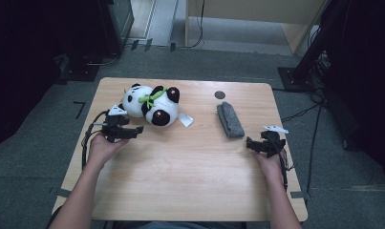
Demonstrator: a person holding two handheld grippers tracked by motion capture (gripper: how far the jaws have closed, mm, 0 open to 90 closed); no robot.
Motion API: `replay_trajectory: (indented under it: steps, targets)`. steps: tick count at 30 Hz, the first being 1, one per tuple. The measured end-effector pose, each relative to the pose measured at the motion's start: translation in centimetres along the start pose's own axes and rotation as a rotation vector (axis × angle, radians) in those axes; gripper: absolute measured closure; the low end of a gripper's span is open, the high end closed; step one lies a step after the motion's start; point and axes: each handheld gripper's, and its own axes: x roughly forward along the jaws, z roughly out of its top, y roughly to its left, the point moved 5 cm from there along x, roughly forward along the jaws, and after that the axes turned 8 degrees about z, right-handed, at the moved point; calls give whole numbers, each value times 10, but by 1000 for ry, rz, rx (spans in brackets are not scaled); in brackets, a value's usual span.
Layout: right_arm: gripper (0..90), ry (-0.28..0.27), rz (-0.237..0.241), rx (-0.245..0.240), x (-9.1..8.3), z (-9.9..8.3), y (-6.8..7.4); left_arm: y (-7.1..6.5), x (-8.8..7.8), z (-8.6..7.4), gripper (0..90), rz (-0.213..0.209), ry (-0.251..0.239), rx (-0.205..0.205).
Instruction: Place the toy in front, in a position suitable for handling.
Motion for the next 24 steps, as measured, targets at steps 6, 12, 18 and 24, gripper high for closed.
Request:
replay_trajectory:
  steps: [6,12,18,24]
  targets:
    - [8,1,0,-2,0,0,0,0,-2,16,264,-14,-20,-3]
    - [8,1,-1,-1,0,0,0,3,-3,28,265,-19,-25,-10]
    - [8,-1,-2,0,1,1,-1,6,-6,44,320,-28,-54,-11]
    - [7,-1,-2,1,1,1,0,4,-4,61,326,-20,-68,14]
